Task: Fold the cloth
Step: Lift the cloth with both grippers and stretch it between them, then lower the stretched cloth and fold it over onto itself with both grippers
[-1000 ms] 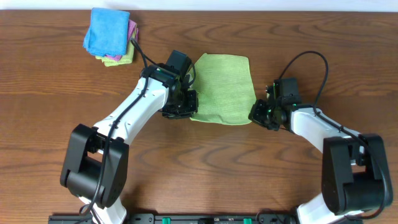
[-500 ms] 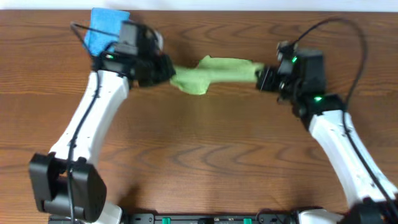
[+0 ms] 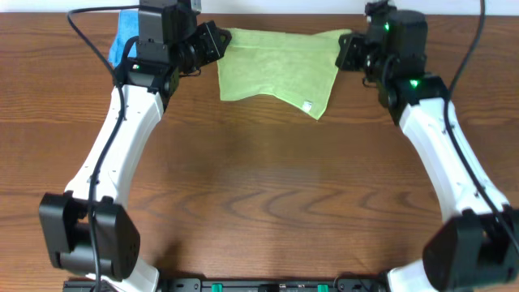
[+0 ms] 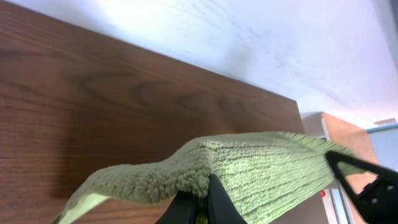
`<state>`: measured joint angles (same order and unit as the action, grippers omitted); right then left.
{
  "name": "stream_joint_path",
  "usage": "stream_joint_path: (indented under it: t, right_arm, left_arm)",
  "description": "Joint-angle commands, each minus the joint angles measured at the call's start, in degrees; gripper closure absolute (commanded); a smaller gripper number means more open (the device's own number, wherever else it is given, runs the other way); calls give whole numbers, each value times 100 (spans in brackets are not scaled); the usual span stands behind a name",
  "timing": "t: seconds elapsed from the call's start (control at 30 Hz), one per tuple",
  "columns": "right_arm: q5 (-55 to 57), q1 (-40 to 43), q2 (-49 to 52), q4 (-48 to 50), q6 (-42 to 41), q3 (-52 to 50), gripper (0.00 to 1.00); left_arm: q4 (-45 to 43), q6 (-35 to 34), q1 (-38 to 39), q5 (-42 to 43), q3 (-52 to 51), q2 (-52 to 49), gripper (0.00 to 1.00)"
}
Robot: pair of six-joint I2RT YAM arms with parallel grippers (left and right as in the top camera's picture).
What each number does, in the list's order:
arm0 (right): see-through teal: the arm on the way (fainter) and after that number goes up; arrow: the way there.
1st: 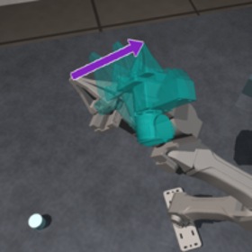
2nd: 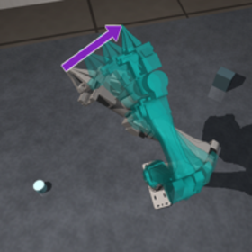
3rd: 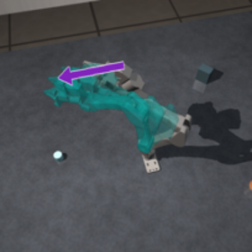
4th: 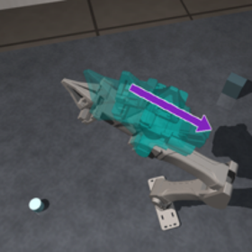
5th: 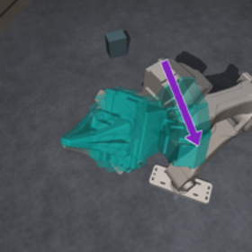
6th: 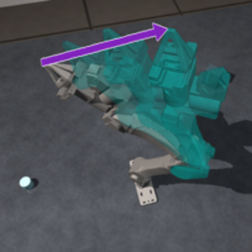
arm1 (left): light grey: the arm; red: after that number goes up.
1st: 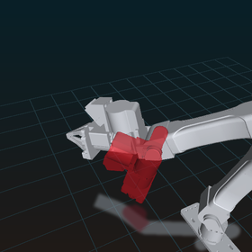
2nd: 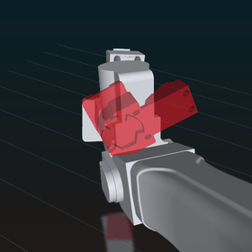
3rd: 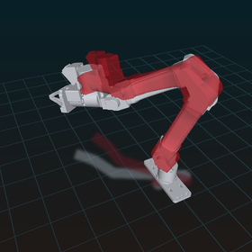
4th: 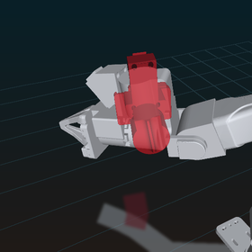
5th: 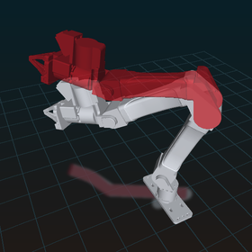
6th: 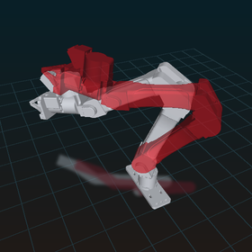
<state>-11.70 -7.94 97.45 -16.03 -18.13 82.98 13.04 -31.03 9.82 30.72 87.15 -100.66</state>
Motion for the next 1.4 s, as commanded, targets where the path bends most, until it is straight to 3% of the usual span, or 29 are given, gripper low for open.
stream_joint_path:
  t: [0.0,0.23,0.6,0.77,1.07,1.37]
  right_arm:
    - [334,42,306,-52,247,603,99]
    - [334,37,426,-778,365,1241,99]
    - [319,17,315,-3587,776,1366,99]
    - [321,-68,315,-4426,774,1364,98]
    - [334,-98,315,-5097,824,986,98]
    - [243,-114,-278,-4579,835,-481,99]
  left_arm:
    - [-63,-74,-149,-81,284,-240,94]
    - [240,118,-168,330,638,-345,94]
    - [3707,1674,-144,468,1008,-337,94]
    - [4575,1978,-76,184,909,-337,94]
    - [5003,2037,201,186,291,-337,94]
    - [4994,2170,485,-92,-417,-332,94]
